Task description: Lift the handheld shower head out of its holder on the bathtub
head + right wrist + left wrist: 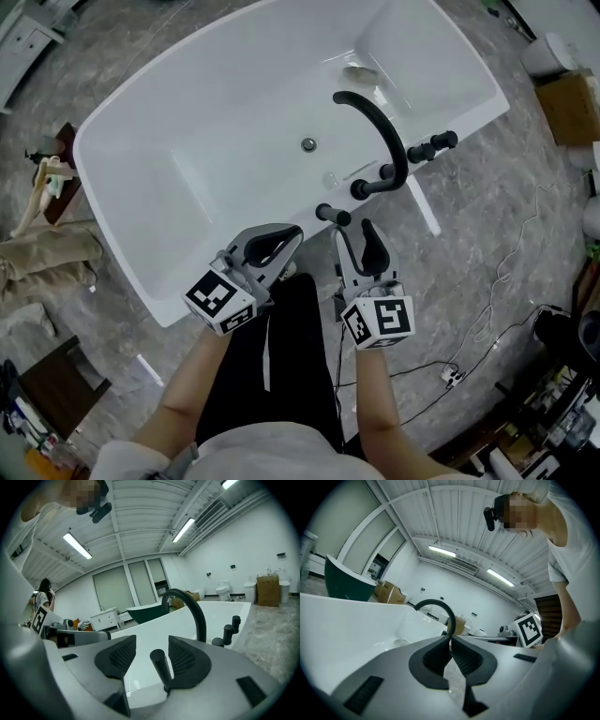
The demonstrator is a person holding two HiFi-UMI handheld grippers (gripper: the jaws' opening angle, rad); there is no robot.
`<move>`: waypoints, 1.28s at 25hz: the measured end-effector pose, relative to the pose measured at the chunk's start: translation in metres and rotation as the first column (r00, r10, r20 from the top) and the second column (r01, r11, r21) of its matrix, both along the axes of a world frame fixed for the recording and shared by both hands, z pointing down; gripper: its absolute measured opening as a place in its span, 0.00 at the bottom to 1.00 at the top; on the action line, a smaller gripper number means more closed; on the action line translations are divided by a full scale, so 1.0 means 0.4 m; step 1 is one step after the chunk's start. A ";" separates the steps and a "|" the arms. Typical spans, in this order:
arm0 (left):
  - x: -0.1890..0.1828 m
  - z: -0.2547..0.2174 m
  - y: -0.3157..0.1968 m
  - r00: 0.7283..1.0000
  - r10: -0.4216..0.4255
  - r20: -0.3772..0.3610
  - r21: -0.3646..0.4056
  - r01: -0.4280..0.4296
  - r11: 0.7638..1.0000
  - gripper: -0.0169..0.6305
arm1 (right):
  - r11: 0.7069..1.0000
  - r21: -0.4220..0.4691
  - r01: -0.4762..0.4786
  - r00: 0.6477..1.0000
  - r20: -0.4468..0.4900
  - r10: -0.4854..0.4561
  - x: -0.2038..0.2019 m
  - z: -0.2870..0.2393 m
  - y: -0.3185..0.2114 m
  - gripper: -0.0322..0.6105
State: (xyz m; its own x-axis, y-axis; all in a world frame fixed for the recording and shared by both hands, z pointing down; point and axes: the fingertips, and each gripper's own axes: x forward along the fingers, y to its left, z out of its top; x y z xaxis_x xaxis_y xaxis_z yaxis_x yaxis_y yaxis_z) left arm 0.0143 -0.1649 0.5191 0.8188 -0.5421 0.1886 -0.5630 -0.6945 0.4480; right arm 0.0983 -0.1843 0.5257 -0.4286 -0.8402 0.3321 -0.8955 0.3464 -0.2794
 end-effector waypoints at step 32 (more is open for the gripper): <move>-0.081 0.240 -0.036 0.997 -0.071 0.014 -0.115 0.072 0.991 0.06 | 0.998 -0.056 0.017 0.977 -0.211 -0.029 -0.059 0.258 -0.101 0.25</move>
